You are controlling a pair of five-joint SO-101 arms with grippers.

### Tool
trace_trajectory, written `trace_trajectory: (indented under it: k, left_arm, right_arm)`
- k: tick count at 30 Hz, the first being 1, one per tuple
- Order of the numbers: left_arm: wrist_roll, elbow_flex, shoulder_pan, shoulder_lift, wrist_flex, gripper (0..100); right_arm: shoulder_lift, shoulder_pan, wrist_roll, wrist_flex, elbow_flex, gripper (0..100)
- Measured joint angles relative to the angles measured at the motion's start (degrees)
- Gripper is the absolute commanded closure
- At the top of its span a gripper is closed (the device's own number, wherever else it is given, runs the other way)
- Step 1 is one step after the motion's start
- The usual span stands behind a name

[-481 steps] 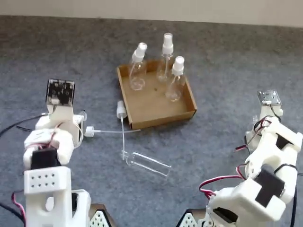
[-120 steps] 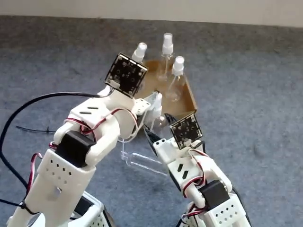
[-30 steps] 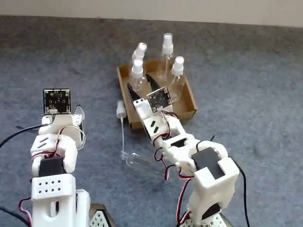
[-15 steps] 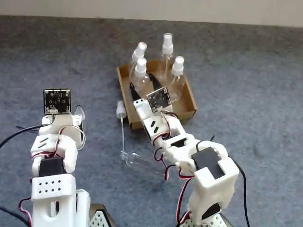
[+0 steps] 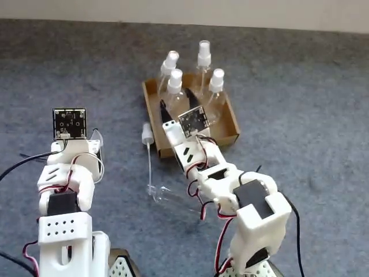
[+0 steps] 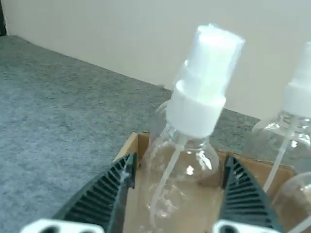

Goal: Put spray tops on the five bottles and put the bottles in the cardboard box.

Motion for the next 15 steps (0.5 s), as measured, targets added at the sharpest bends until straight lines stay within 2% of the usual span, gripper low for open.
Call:
trace_trajectory:
  k: [15]
  left_arm:
    - [0.0,0.0,0.0,0.0,0.0,87]
  right_arm:
    - [-1.4,0.0,0.0,1.8,0.0,76.6]
